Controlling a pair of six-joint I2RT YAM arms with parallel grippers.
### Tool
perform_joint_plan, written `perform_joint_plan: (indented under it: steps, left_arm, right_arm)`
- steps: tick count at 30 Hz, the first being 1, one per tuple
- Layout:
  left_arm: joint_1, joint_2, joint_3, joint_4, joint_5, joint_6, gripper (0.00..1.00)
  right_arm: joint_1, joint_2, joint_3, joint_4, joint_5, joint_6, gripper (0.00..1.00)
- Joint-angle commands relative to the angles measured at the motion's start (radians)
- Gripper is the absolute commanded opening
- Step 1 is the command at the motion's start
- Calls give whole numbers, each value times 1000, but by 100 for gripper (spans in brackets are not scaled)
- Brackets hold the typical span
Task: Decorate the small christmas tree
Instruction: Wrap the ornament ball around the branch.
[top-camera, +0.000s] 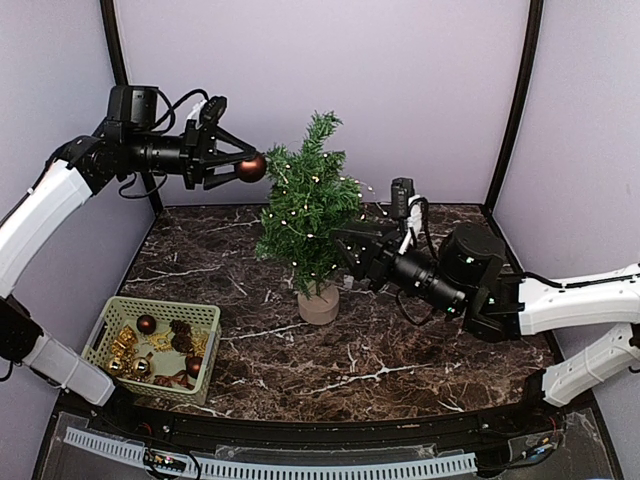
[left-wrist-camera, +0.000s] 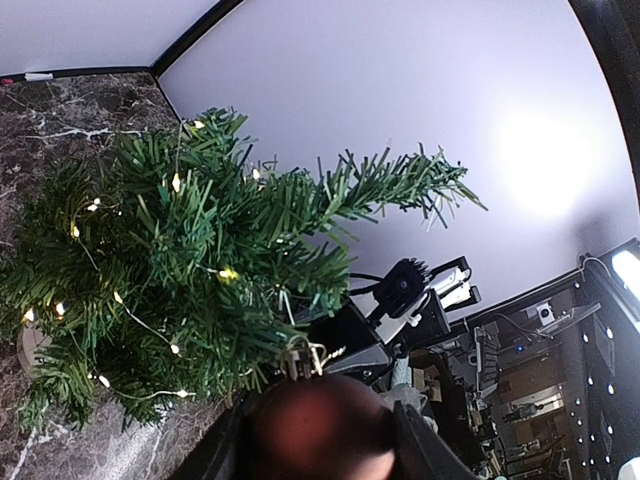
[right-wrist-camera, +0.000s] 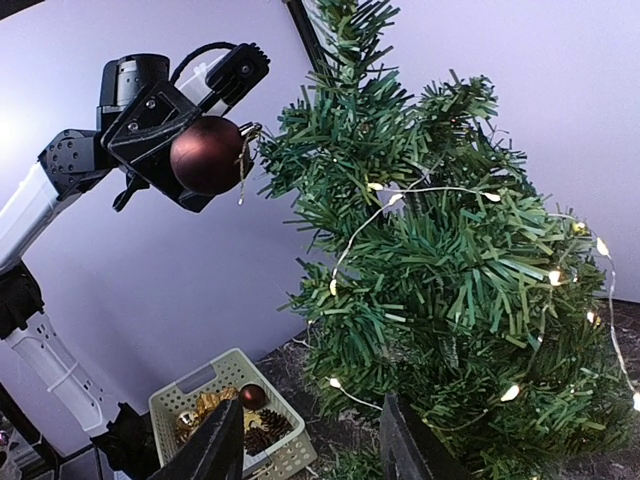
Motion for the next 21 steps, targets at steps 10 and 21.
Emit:
perform_joint_plan:
  steps: [10, 21]
  left_arm:
    - [9, 26, 37, 22, 50, -8, 39]
    - [9, 6, -6, 50, 62, -12, 39]
  right_arm:
    - [-2, 99, 143, 16, -21, -28, 46]
    - [-1, 117, 245, -11, 35, -46, 46]
